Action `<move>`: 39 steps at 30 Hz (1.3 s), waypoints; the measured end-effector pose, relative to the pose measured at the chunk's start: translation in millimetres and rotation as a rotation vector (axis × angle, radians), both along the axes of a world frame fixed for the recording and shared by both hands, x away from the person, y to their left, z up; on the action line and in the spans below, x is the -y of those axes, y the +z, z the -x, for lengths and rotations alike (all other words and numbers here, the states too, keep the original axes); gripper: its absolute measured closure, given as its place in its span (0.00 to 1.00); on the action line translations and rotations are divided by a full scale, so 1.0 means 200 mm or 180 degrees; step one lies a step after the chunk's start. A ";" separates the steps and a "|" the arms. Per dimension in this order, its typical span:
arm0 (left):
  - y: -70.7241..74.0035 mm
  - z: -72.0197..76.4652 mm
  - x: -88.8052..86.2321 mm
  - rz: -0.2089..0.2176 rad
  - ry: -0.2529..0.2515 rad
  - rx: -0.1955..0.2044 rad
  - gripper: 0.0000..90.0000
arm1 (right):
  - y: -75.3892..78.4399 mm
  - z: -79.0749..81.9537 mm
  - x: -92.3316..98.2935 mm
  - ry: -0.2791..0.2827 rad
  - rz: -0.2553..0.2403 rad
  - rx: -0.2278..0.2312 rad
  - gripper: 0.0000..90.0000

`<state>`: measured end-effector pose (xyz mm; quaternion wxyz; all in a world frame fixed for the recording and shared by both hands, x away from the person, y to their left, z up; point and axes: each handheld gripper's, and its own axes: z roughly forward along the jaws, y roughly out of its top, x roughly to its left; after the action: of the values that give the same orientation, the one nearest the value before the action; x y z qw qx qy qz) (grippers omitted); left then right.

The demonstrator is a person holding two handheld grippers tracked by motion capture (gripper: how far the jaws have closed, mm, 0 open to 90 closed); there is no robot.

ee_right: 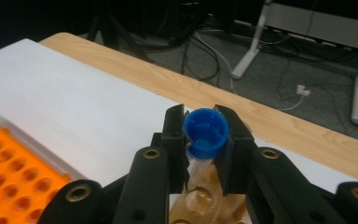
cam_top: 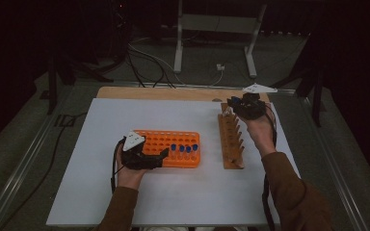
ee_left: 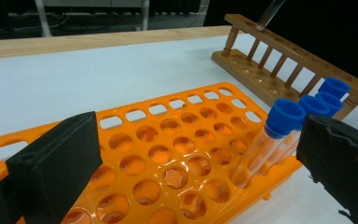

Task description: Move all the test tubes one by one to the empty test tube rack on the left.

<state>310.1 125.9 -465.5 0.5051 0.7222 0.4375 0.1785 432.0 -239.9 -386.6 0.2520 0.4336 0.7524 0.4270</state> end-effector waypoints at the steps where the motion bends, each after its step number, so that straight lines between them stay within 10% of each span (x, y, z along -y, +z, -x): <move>1: 0.00 0.00 0.00 -0.0002 0.0009 0.0005 0.01 | 0.00 0.00 -0.01 0.0023 -0.0007 -0.0007 0.84; 39: 0.03 0.01 -0.01 -0.0023 0.0082 0.0140 0.01 | -0.01 0.18 -0.39 0.0830 -0.0045 -0.0267 0.84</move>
<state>308.0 126.9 -459.5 0.5097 0.7142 0.4348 0.2025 396.4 -160.9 -389.6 0.1596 0.3513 0.8092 0.4430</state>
